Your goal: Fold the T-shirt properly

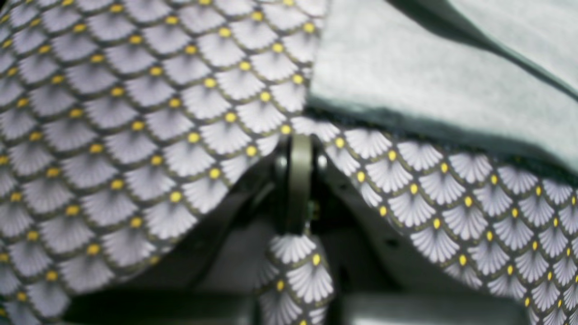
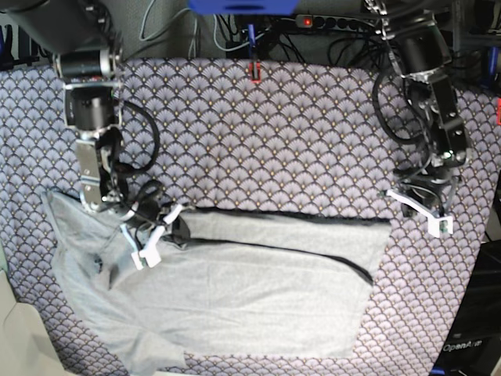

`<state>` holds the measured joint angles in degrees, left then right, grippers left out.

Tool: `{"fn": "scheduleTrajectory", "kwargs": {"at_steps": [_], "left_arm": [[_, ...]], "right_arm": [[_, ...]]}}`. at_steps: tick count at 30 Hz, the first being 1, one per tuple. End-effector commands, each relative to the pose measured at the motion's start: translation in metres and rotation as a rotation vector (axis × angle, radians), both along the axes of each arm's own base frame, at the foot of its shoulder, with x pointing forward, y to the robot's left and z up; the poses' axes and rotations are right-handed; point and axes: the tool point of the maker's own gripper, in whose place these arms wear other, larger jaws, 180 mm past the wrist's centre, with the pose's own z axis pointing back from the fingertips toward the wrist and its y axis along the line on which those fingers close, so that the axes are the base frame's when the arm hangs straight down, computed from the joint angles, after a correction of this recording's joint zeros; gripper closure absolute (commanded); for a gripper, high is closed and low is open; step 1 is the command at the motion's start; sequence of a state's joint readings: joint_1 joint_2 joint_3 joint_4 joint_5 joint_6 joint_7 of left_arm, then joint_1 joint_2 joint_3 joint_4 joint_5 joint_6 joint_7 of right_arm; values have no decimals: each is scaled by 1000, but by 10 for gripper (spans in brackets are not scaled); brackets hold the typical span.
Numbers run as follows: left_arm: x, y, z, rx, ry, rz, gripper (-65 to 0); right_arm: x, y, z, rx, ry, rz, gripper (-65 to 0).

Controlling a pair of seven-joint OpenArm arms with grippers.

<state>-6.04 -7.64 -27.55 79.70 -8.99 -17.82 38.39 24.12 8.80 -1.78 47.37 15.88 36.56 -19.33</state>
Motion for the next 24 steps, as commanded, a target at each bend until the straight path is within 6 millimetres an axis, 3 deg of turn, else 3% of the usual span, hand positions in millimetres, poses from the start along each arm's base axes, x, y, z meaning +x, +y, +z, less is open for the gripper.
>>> {"fn": "scheduleTrajectory", "kwargs": {"at_steps": [1, 10, 15, 20, 24], "left_arm": [[16, 3, 30, 19, -95, -6, 0], [17, 5, 37, 31, -111, -6, 0], [13, 3, 33, 30, -101, -7, 0], [5, 2, 23, 25, -35, -15, 0], [-1, 2, 36, 57, -29, -27, 0]], "right_arm": [[15, -3, 18, 35, -64, -21, 0], [15, -5, 11, 62, -63, -45, -2], [26, -3, 22, 72, -87, -47, -3], [71, 18, 55, 93, -155, -14, -3], [110, 38, 98, 108, -218, 13, -3]]}}
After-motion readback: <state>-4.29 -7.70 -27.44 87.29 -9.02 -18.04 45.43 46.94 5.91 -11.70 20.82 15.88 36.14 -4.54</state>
